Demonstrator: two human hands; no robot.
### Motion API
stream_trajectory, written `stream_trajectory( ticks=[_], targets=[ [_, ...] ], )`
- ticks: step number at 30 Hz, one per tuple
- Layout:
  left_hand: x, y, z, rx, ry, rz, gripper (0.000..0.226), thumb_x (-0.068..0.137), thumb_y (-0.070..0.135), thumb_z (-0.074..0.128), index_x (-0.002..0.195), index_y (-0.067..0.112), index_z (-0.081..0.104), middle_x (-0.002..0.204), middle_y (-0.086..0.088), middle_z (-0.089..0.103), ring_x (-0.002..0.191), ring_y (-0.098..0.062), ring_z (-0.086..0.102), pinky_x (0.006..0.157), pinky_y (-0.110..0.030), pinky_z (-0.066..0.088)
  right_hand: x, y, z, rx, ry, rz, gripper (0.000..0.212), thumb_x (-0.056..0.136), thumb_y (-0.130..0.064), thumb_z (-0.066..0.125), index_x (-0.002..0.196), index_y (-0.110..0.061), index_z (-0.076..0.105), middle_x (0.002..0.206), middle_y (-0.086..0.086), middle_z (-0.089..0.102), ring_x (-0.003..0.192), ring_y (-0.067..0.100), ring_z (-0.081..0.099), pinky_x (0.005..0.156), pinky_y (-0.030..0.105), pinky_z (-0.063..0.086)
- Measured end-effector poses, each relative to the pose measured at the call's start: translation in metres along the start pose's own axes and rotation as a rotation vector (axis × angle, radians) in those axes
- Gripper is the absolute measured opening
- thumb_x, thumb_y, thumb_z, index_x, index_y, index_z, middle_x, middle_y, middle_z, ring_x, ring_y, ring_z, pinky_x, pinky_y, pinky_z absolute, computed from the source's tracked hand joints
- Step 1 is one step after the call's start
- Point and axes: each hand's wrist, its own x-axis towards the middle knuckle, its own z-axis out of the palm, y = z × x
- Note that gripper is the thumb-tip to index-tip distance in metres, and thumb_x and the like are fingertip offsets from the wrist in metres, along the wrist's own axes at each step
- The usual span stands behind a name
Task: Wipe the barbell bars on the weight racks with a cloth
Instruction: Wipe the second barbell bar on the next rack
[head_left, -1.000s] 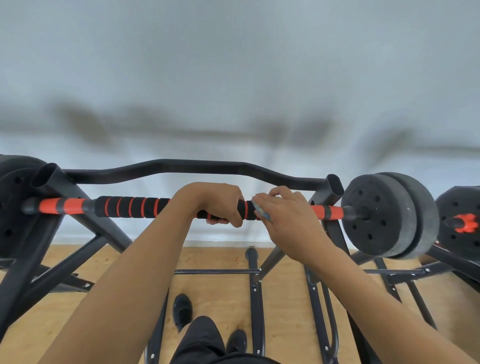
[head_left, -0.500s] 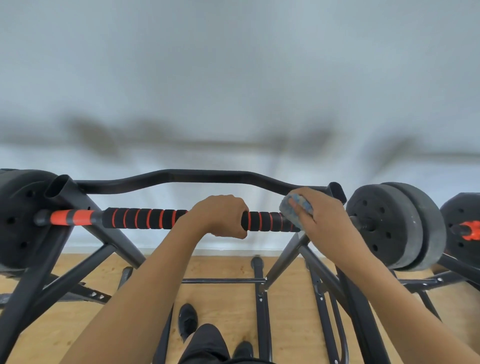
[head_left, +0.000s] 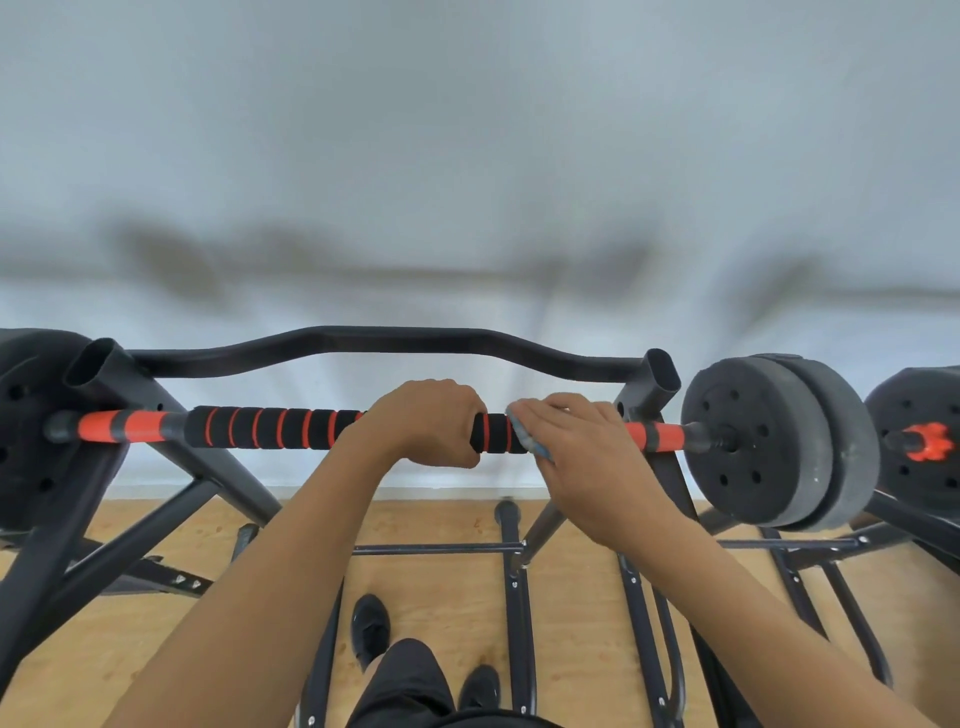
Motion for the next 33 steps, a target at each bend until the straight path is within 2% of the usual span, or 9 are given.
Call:
stream_trajectory(
  ticks=[3, 7, 13, 18, 22, 24, 27, 30, 33],
  targets=[
    [0.002, 0.001, -0.007, -0.084, -0.081, 0.002, 0.024, 0.083, 0.032, 0.078, 0.094, 0.03, 0.057, 0.072, 0.004, 0.061, 0.062, -0.015, 0.065, 0.06, -0.025, 0.054, -0.015, -0.003, 0.001, -0.047, -0.013, -0.019, 0.074, 0.081, -0.012, 0.07, 0.151, -0.016, 0.046, 0.149, -0.008, 0.052, 0.136, 0.017, 0.042, 0.101, 0.037, 0.041],
    [0.003, 0.001, -0.01, -0.121, -0.112, -0.008, 0.024, 0.08, 0.027, 0.077, 0.08, 0.03, 0.053, 0.068, 0.001, 0.061, 0.053, -0.016, 0.063, 0.054, -0.025, 0.05, -0.034, -0.006, -0.002, -0.018, -0.019, -0.065, 0.069, 0.082, -0.012, 0.06, 0.149, -0.016, 0.048, 0.152, -0.005, 0.049, 0.141, 0.017, 0.04, 0.105, 0.038, 0.043],
    [0.001, 0.004, -0.013, -0.122, -0.105, -0.011, 0.022, 0.08, 0.026, 0.075, 0.077, 0.029, 0.053, 0.067, 0.002, 0.06, 0.052, -0.016, 0.063, 0.056, -0.027, 0.052, 0.0, 0.02, -0.029, 0.117, 0.201, 0.068, 0.047, 0.089, 0.0, 0.065, 0.132, -0.02, 0.065, 0.131, -0.008, 0.065, 0.121, 0.017, 0.053, 0.094, 0.034, 0.053],
    [0.003, -0.001, -0.015, -0.19, -0.179, -0.022, 0.017, 0.078, 0.024, 0.073, 0.076, 0.023, 0.057, 0.059, 0.0, 0.057, 0.046, -0.017, 0.059, 0.053, -0.027, 0.049, 0.028, -0.001, -0.013, 0.038, -0.043, 0.045, 0.019, 0.096, -0.021, 0.047, 0.105, -0.027, 0.064, 0.097, -0.014, 0.065, 0.103, 0.016, 0.052, 0.089, 0.036, 0.048],
    [0.011, -0.005, -0.025, -0.315, -0.35, -0.012, 0.021, 0.084, 0.026, 0.081, 0.092, 0.021, 0.062, 0.06, 0.001, 0.064, 0.05, -0.015, 0.06, 0.056, -0.029, 0.055, 0.001, -0.01, 0.007, 0.082, 0.05, 0.078, 0.048, 0.095, -0.019, 0.051, 0.143, -0.022, 0.053, 0.14, -0.007, 0.059, 0.133, 0.016, 0.049, 0.114, 0.037, 0.034],
    [0.013, -0.005, -0.028, -0.353, -0.418, -0.025, 0.023, 0.085, 0.027, 0.082, 0.097, 0.019, 0.064, 0.063, 0.0, 0.066, 0.052, -0.015, 0.061, 0.056, -0.028, 0.055, -0.011, -0.013, 0.013, 0.075, 0.089, 0.051, 0.06, 0.092, -0.013, 0.056, 0.151, -0.017, 0.045, 0.152, -0.002, 0.05, 0.143, 0.016, 0.041, 0.12, 0.038, 0.03],
    [0.017, -0.007, -0.034, -0.394, -0.493, -0.036, 0.024, 0.086, 0.029, 0.083, 0.096, 0.017, 0.066, 0.067, -0.002, 0.067, 0.054, -0.015, 0.06, 0.058, -0.03, 0.054, -0.026, -0.017, 0.014, 0.057, 0.069, -0.013, 0.068, 0.09, -0.009, 0.065, 0.153, -0.016, 0.042, 0.158, -0.001, 0.042, 0.149, 0.015, 0.032, 0.123, 0.039, 0.027],
    [0.015, -0.007, -0.035, -0.452, -0.535, -0.004, 0.028, 0.085, 0.036, 0.085, 0.093, 0.015, 0.068, 0.071, -0.004, 0.07, 0.056, -0.016, 0.063, 0.066, -0.033, 0.055, -0.038, -0.014, 0.004, 0.151, 0.031, -0.01, 0.059, 0.094, -0.011, 0.06, 0.151, -0.022, 0.047, 0.156, -0.008, 0.044, 0.148, 0.005, 0.027, 0.122, 0.03, 0.024],
    [0.004, -0.003, -0.031, -0.317, -0.257, 0.093, 0.035, 0.079, 0.054, 0.086, 0.094, 0.029, 0.066, 0.084, 0.008, 0.073, 0.071, -0.012, 0.07, 0.072, -0.028, 0.055, -0.034, -0.005, -0.02, 0.293, 0.074, 0.08, 0.051, 0.097, -0.011, 0.053, 0.143, -0.031, 0.054, 0.141, -0.018, 0.057, 0.134, -0.001, 0.046, 0.109, 0.019, 0.037]
  ],
)
